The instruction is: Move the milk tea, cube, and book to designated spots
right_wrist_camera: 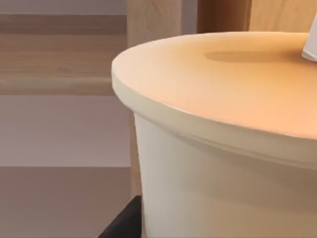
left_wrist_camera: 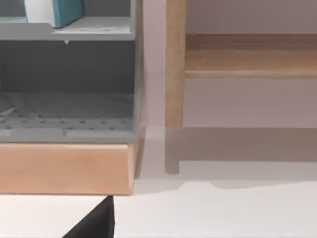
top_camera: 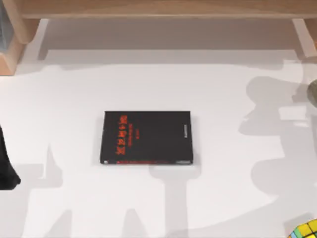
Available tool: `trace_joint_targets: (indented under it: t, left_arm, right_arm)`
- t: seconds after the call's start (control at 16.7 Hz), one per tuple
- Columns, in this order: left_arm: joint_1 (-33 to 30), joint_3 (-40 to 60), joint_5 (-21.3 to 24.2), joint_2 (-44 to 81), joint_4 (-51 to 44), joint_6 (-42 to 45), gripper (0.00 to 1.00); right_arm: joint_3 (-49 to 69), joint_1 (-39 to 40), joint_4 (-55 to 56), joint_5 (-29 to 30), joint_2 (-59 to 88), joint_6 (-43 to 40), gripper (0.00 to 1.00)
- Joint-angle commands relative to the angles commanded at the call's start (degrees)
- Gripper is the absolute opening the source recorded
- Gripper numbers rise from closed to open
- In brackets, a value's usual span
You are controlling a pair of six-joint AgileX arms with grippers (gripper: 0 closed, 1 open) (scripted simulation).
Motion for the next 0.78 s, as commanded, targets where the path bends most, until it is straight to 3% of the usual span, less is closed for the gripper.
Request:
trace_joint_targets:
  t: [0.78]
  left_arm:
    - [0.00, 0.00, 0.00, 0.00, 0.00, 0.00, 1.00]
  right_arm:
    - [0.00, 0.00, 0.00, 0.00, 0.00, 0.00, 0.98]
